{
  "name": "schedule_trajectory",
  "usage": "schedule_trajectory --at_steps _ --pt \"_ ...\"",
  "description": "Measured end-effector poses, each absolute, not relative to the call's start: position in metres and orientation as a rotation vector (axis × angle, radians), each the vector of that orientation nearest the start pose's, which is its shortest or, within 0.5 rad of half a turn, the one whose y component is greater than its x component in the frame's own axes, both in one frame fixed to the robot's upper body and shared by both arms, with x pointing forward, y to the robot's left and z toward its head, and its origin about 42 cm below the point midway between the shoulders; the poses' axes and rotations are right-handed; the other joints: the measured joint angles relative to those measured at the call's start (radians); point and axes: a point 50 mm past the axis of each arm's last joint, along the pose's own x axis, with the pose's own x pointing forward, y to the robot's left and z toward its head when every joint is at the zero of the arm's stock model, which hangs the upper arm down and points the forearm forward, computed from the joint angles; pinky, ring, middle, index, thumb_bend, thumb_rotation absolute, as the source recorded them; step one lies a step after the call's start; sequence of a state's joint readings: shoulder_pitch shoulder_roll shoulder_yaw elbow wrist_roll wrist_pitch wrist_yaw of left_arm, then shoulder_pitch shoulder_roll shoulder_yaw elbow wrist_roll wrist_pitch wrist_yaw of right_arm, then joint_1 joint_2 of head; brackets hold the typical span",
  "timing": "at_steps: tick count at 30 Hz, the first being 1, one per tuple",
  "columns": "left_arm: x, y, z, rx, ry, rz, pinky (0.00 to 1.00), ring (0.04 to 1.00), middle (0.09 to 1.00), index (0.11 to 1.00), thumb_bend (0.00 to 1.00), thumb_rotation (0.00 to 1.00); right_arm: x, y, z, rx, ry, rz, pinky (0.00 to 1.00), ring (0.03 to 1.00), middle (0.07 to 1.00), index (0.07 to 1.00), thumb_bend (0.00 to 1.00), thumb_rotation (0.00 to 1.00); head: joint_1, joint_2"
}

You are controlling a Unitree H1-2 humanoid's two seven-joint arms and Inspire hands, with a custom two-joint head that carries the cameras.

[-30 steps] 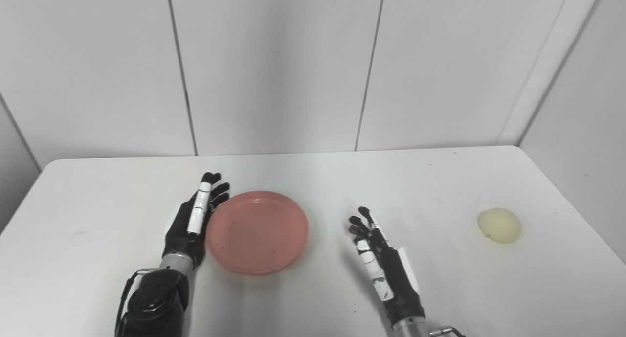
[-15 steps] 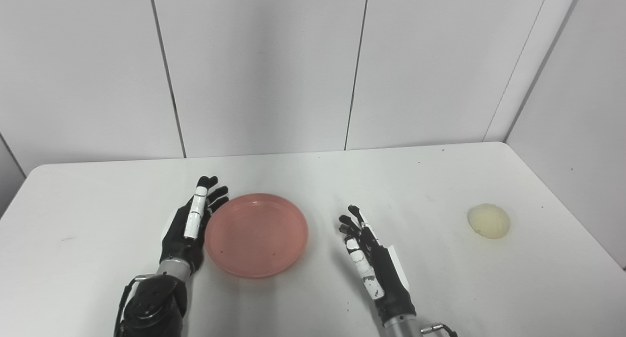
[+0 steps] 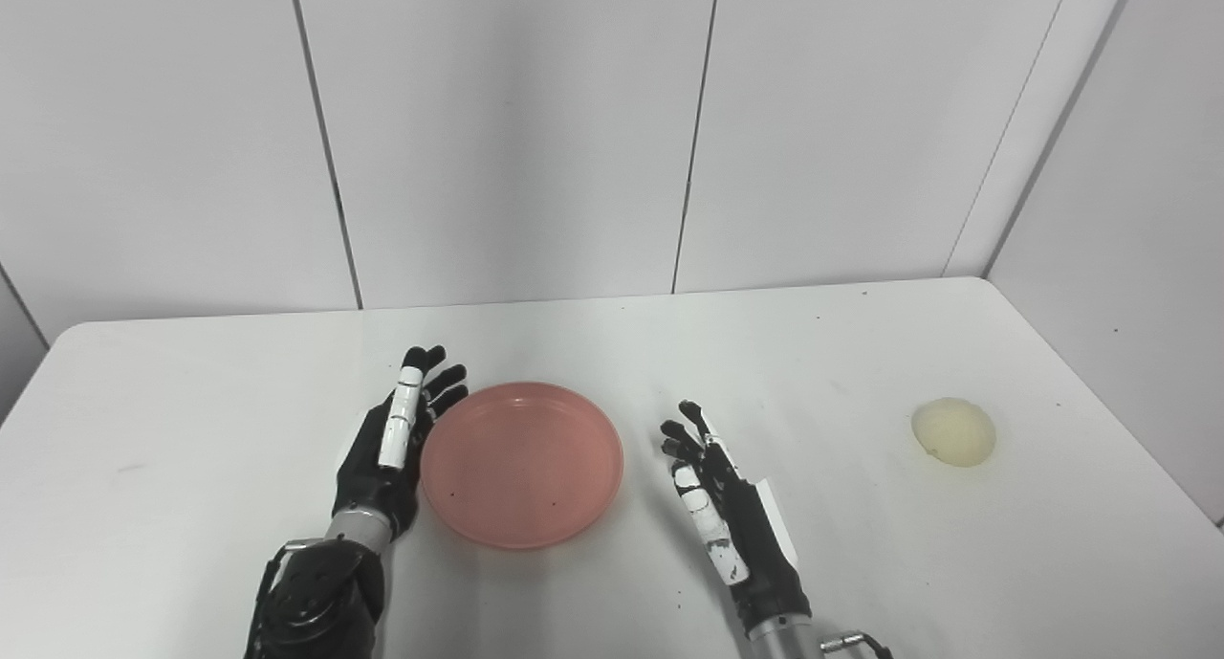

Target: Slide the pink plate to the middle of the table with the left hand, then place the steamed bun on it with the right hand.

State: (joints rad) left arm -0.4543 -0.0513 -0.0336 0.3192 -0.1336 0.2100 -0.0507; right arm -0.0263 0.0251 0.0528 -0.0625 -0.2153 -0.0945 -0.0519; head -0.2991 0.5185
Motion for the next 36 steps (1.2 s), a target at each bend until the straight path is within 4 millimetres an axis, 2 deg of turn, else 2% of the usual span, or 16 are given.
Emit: schedule_trajectory --at_steps 14,17,18,23,25,27,31,33,36 --pt "0.417 0.128 0.147 -0.137 0.081 -0.262 0.85 0.878 0.872 0.893 0.62 0.95 0.292 -0.183 0.127 -0.191 -0.195 0.015 0.85 0.858 0.879 0.948 0.58 1.0 0.0 -0.005" --pt "0.417 0.128 0.147 -0.136 0.081 -0.265 0.85 0.874 0.87 0.896 0.62 0.95 0.292 -0.183 0.128 -0.194 -0.2 0.01 0.84 0.849 0.875 0.938 0.63 0.96 0.0 -0.003" --pt "0.417 0.128 0.147 -0.136 0.08 -0.265 0.85 0.876 0.872 0.9 0.62 0.95 0.292 -0.184 0.129 -0.2 -0.204 0.005 0.84 0.844 0.878 0.932 0.69 0.94 0.002 -0.002" --pt "0.415 0.128 0.147 -0.135 0.077 -0.275 0.85 0.875 0.87 0.901 0.62 0.95 0.291 -0.191 0.134 -0.244 -0.219 -0.054 0.83 0.855 0.887 0.923 0.82 0.91 0.002 0.003" --pt "0.414 0.128 0.147 -0.136 0.074 -0.275 0.85 0.875 0.869 0.901 0.62 0.94 0.291 -0.196 0.136 -0.261 -0.226 -0.078 0.82 0.856 0.887 0.924 0.84 0.91 0.0 0.006" --pt "0.413 0.129 0.147 -0.137 0.073 -0.275 0.86 0.878 0.872 0.902 0.62 0.94 0.291 -0.203 0.144 -0.289 -0.252 -0.11 0.81 0.85 0.889 0.924 0.85 0.9 0.002 0.006" --pt "0.413 0.13 0.147 -0.135 0.072 -0.273 0.85 0.874 0.868 0.895 0.63 0.94 0.299 -0.218 0.173 -0.367 -0.36 -0.163 0.85 0.877 0.907 0.933 0.87 0.9 0.002 0.006" --pt "0.413 0.129 0.147 -0.134 0.071 -0.276 0.85 0.872 0.866 0.891 0.63 0.94 0.302 -0.228 0.184 -0.453 -0.412 -0.179 0.82 0.886 0.925 0.933 0.92 0.89 0.003 0.003" --pt "0.413 0.129 0.147 -0.134 0.071 -0.279 0.85 0.87 0.865 0.891 0.62 0.94 0.304 -0.248 0.199 -0.653 -0.495 -0.235 0.81 0.881 0.912 0.928 0.91 0.86 0.002 0.0"
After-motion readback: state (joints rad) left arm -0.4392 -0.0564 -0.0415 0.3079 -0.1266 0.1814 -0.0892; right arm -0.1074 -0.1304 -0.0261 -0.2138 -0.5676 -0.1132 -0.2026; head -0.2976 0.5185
